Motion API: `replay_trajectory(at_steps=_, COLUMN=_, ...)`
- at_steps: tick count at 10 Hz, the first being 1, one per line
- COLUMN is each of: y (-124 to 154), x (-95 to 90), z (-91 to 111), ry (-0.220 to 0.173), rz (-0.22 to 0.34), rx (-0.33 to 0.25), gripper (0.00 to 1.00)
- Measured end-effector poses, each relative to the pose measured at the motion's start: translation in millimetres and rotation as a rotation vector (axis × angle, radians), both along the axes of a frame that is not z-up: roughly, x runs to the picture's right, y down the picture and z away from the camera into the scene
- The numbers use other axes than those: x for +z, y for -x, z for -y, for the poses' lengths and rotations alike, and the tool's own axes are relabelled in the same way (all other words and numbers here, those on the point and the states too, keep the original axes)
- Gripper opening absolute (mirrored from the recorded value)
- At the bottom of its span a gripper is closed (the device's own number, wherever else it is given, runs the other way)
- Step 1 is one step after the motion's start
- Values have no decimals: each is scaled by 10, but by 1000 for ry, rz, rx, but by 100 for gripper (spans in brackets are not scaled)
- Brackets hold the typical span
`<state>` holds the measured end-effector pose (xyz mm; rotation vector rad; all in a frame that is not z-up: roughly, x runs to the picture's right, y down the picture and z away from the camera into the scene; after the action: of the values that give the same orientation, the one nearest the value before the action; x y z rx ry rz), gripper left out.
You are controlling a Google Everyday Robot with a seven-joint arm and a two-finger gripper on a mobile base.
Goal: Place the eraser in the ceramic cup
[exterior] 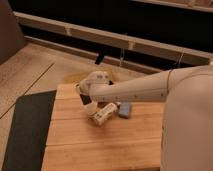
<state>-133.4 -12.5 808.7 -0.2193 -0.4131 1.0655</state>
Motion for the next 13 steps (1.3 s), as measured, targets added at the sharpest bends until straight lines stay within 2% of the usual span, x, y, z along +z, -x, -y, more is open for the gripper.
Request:
replay_trajectory(at_steps=6, y=-43, x=41, z=-19, ry=-25, rz=31, rx=-4, gripper=0)
replay_trajectory(at_steps=13, y=-74, x=105, z=-108, ry=-34, rz=54, rx=-15, gripper=0)
